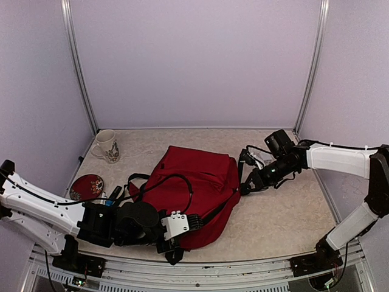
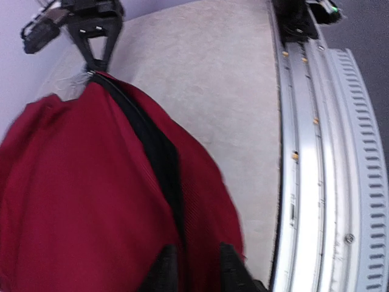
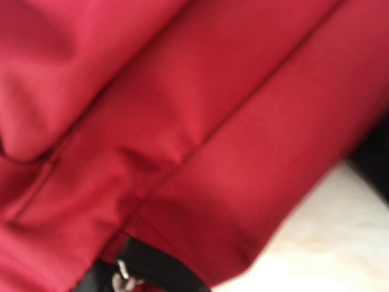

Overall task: Pack the student bag
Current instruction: Zip the student bag into the largest pocket of the bag, then rotate the student bag at the center of the board.

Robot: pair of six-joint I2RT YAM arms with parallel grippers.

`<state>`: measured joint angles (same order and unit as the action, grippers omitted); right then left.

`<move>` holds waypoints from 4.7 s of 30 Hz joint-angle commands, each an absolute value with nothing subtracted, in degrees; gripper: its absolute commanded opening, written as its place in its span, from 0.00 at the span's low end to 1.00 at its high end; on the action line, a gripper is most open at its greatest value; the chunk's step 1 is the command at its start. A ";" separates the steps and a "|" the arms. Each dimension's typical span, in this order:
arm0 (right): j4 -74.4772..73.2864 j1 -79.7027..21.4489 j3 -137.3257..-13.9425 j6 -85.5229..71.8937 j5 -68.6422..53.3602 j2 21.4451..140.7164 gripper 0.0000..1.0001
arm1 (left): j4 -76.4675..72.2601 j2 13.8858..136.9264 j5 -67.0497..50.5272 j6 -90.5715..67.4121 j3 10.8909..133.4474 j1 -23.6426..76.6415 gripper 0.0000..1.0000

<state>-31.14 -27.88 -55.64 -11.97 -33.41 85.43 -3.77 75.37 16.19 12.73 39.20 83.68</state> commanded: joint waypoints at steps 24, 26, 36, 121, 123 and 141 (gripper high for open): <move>2.25 -24.15 -48.00 -32.59 -43.50 94.01 0.78 | 1.99 83.69 -1.94 -12.07 47.25 31.11 0.93; 2.36 -24.36 -49.33 -31.73 -43.59 96.17 0.71 | 1.01 85.50 -2.72 -11.77 45.34 31.88 0.91; -11.49 -23.17 -69.99 -20.32 -34.39 108.15 0.53 | -7.09 90.69 -20.44 -1.40 43.77 53.34 0.86; -34.17 -33.56 -55.51 -27.55 -22.03 70.45 0.69 | 7.40 94.89 -8.42 9.00 68.54 58.31 0.90; -38.89 -33.45 -52.62 -30.63 -14.67 68.49 0.73 | 7.93 98.37 -9.65 4.47 71.84 53.30 0.89; -25.09 -28.13 -48.28 -30.07 -12.47 80.38 0.24 | 7.44 105.65 -24.07 4.41 65.67 46.29 0.48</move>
<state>-30.85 -27.86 -44.25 -33.19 -7.53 71.50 7.38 110.76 -22.17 4.56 71.02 46.48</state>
